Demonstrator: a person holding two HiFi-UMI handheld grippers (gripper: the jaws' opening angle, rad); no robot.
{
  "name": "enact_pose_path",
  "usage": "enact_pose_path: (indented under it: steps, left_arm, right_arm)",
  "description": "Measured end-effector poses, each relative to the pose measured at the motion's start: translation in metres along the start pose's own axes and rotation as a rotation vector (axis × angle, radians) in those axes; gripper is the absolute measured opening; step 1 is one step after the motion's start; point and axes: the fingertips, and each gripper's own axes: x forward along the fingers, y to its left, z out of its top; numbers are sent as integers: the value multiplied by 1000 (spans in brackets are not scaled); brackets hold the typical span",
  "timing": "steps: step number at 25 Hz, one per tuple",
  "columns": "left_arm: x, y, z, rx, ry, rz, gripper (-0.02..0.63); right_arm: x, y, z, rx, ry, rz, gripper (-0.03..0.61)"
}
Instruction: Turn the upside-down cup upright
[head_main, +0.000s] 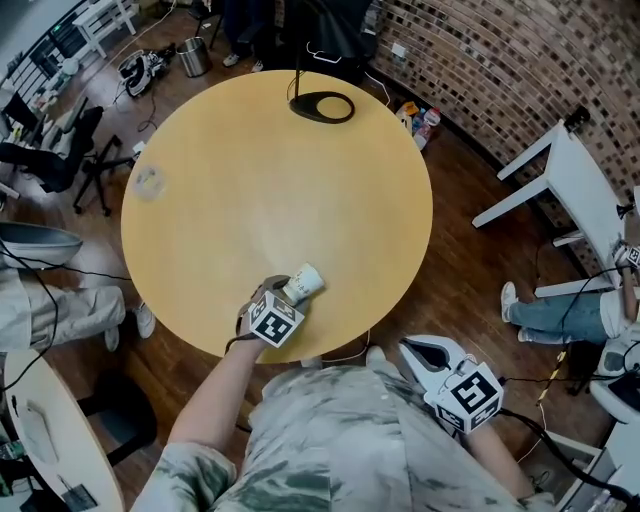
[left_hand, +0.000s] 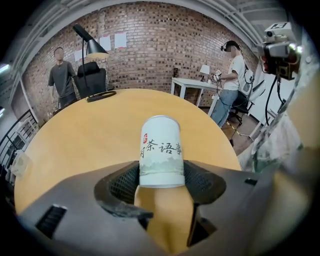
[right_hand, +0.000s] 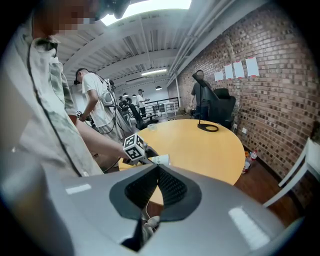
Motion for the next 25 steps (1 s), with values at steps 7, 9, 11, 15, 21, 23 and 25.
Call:
enact_pose_path:
  steps: [7, 9, 11, 15, 21, 23, 25]
  left_arm:
    - [1, 3, -10, 3, 37, -4, 279]
    - [2, 3, -10, 2, 45, -2, 281]
    - [2, 2, -9, 6, 55, 2, 281]
    - [1, 2, -10, 3, 79, 8, 287]
    - [-9, 5, -6, 23, 106, 38, 347]
    - [-14, 3, 4, 30, 110, 34, 354]
    - [-14, 2, 15, 59, 130, 39, 357]
  right_arm:
    - [-7, -2, -2, 26, -18, -13, 3]
    - [-11, -4, -3, 34, -25, -14, 3]
    - [-16, -8, -5, 37, -28, -16, 3]
    - [-22, -13, -7, 43, -32, -17, 3]
    - [-29, -20, -11, 46, -38, -12, 3]
    - [-31, -22, -12, 49, -39, -6, 3]
    - [-34, -24, -14, 55, -40, -2, 3]
